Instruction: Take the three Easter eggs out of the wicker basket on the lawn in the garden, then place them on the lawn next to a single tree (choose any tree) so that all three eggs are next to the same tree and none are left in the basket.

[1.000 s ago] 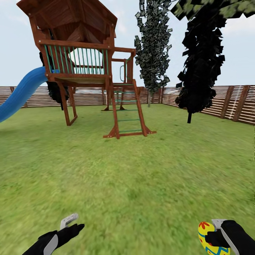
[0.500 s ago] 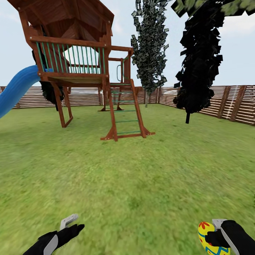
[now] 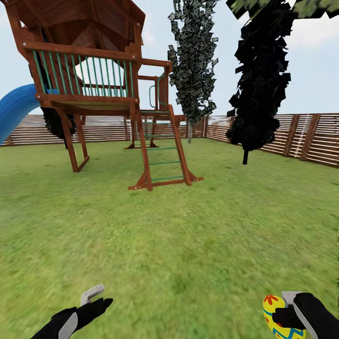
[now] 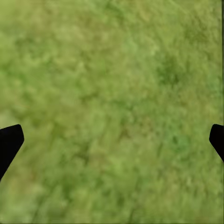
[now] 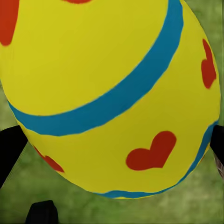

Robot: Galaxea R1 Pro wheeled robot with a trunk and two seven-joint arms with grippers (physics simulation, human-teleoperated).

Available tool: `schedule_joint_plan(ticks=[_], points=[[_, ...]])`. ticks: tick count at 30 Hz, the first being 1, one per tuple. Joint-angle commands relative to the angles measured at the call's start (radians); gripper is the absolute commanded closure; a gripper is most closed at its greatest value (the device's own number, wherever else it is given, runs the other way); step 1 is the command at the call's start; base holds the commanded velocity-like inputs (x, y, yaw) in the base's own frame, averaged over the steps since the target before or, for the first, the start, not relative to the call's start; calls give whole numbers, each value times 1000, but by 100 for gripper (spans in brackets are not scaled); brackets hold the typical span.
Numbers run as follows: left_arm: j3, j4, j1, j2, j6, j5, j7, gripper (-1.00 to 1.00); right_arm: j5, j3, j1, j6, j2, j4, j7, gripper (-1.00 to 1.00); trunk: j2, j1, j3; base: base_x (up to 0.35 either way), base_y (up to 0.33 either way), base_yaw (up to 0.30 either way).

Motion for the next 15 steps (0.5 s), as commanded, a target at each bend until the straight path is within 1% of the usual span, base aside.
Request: schedule_joint_plan(ticks=[1,5,15], points=[[6,-2,0,-1,10,7,-4,-100,-3,1,-1,5,-1,-1,1,100,-1,1,-1,328,116,-260],[5,-1,0,-5,10,7,-3,-100,-3,-6,-1,5,-2,-1,2,100,-1,1,-1,332,97,-268],[4,0,0,-5,10,8,-3,-100,-3,-7,-1,6,-3,-1,2,100,-1,1,-1,334,87,-269]])
